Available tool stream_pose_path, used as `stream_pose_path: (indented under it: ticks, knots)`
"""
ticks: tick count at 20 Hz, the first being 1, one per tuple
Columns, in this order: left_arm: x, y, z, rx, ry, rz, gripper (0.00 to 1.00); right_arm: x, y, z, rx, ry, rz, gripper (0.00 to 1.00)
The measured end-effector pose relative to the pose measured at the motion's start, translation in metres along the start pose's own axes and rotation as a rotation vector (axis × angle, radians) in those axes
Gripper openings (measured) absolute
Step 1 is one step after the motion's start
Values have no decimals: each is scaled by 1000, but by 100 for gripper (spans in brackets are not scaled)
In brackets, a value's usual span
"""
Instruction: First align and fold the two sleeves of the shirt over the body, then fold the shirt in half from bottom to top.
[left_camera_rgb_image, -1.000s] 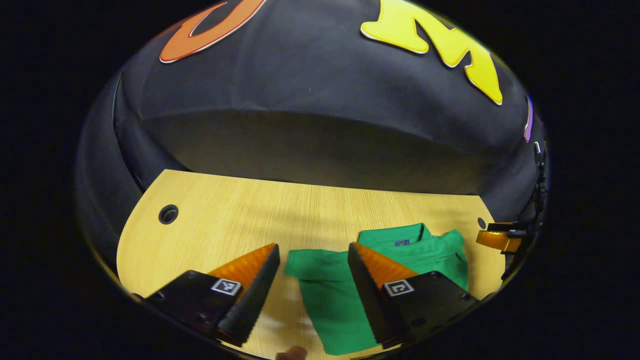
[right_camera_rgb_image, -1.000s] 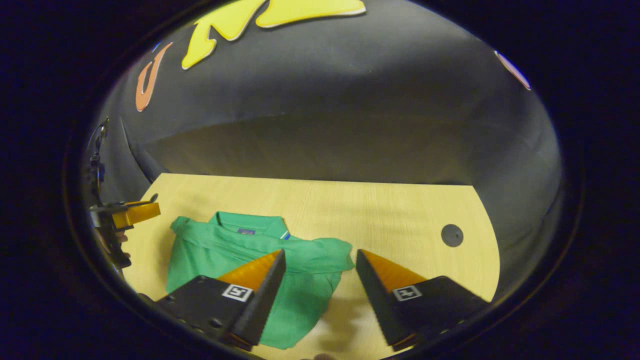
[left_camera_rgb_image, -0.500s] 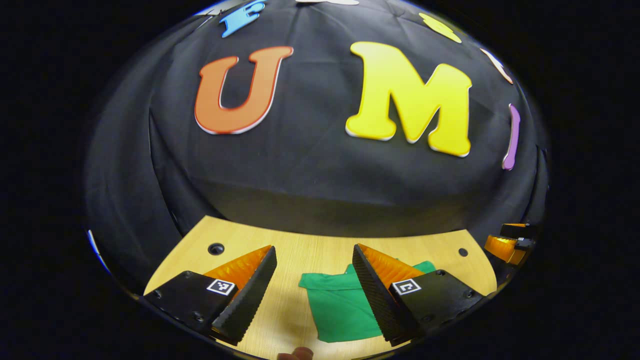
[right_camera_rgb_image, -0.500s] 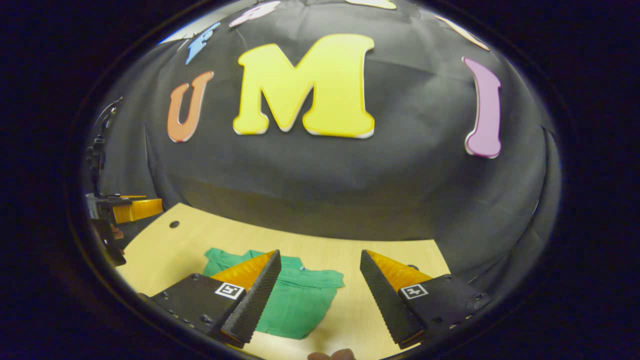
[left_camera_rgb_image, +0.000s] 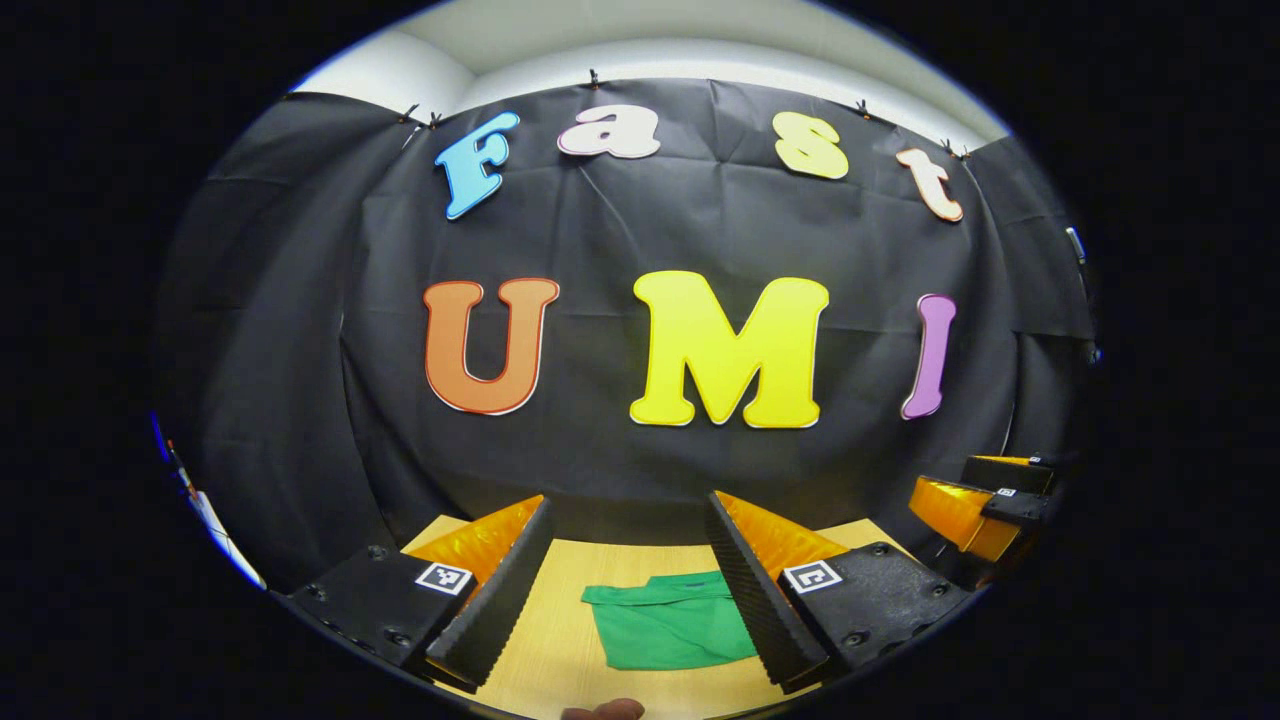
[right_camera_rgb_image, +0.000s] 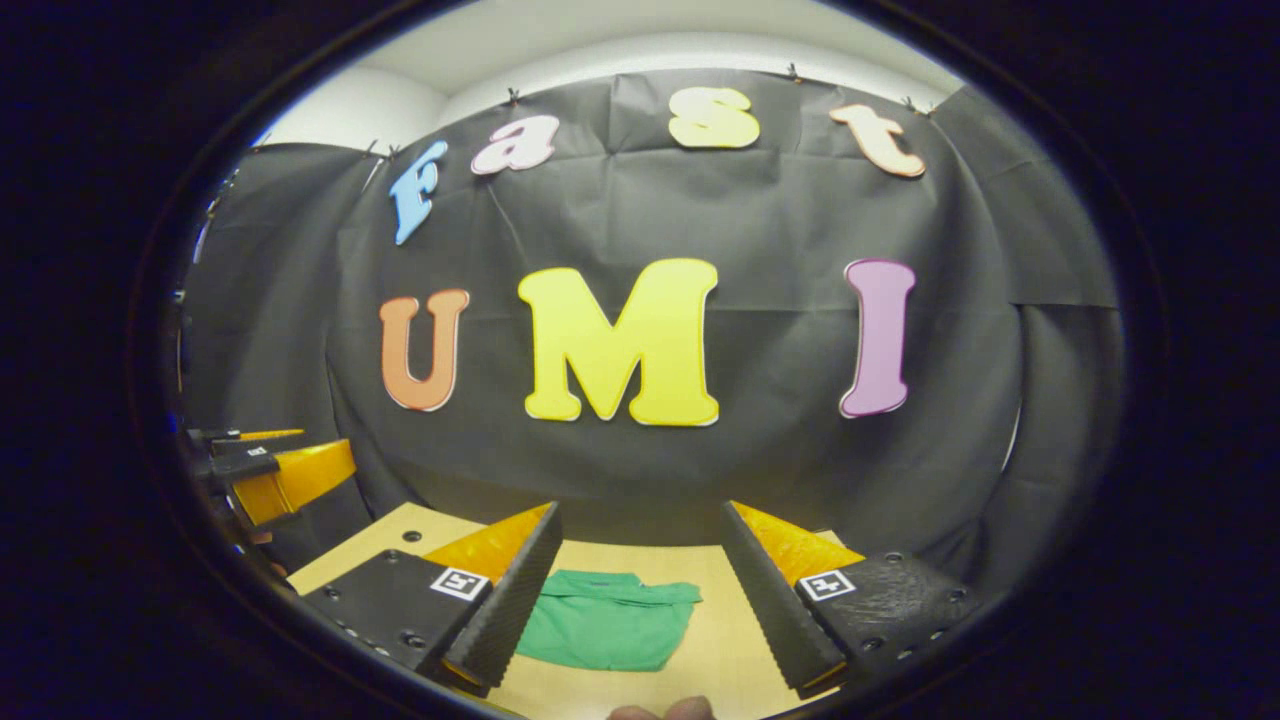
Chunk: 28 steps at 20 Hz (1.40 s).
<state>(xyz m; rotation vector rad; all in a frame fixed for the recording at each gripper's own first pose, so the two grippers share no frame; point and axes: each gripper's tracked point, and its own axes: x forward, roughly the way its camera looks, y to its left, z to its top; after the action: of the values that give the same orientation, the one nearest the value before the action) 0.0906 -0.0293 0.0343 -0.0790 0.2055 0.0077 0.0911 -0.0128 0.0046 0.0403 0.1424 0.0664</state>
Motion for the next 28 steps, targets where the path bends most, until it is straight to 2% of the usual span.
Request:
stream_pose_path:
  ticks: [3,6,8,12,13,15,28]
  knots:
    - [-31,-6,-9,-19,20,-6,97,-36,8,0,-6,-25,-5,96]
    - [-46,-1,-7,19,-5,28,98,-56,6,-8,11,-25,-35,98]
    - [-55,-2,-6,37,-19,29,98,-65,12,-18,26,-1,-26,96]
    - [-59,-6,4,58,-53,17,97,-67,10,-19,12,11,-20,97]
    - [-59,-8,5,58,-57,11,100,-68,10,-17,14,5,-20,98]
    - [-59,-13,4,60,-56,6,97,-69,7,-14,11,-5,-28,97]
    - [-57,-16,3,64,-52,4,98,-64,3,-3,-7,-38,-45,96]
